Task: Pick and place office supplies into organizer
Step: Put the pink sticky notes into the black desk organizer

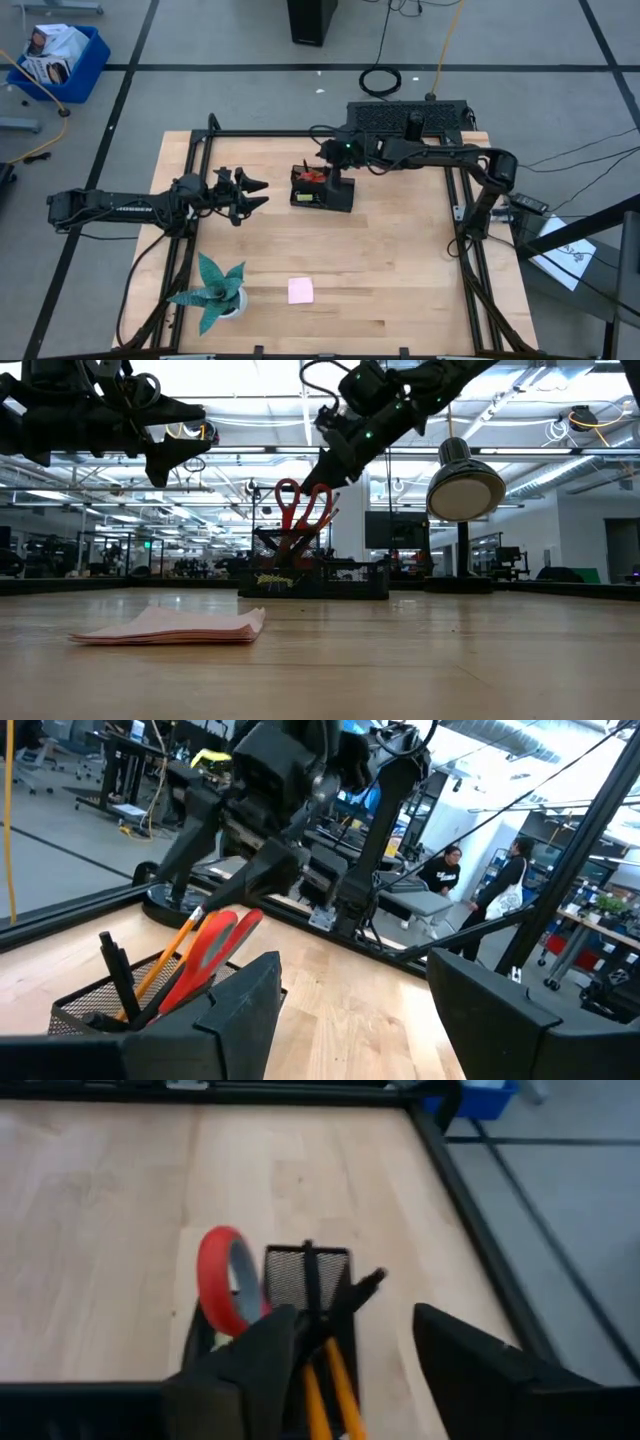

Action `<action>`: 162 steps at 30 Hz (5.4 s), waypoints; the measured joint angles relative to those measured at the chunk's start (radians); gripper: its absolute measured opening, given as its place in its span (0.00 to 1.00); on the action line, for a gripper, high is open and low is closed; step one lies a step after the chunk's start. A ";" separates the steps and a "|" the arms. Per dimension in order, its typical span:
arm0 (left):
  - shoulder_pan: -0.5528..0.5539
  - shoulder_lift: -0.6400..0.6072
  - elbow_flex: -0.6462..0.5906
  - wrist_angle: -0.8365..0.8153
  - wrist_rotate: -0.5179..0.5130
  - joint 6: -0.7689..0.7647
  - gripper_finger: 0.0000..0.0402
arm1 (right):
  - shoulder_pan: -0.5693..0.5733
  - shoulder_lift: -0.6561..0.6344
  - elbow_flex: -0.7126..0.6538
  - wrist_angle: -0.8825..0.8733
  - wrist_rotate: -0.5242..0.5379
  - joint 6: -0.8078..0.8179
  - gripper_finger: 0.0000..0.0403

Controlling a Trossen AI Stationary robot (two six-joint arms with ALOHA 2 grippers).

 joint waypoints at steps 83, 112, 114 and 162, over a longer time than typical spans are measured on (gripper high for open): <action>-0.028 0.000 0.001 -0.114 -0.057 -0.018 0.64 | 0.728 0.453 -0.004 0.379 0.253 0.398 0.98; -0.031 0.000 0.000 -0.136 -0.066 -0.014 0.64 | 0.727 0.485 -0.003 0.366 0.261 0.404 0.77; -0.036 0.000 0.000 -0.136 -0.066 -0.013 0.64 | 0.727 0.485 -0.003 0.367 0.276 0.399 0.77; -0.053 0.000 0.000 -0.159 -0.076 -0.021 0.64 | 0.709 0.172 -0.006 -0.099 0.578 0.311 0.75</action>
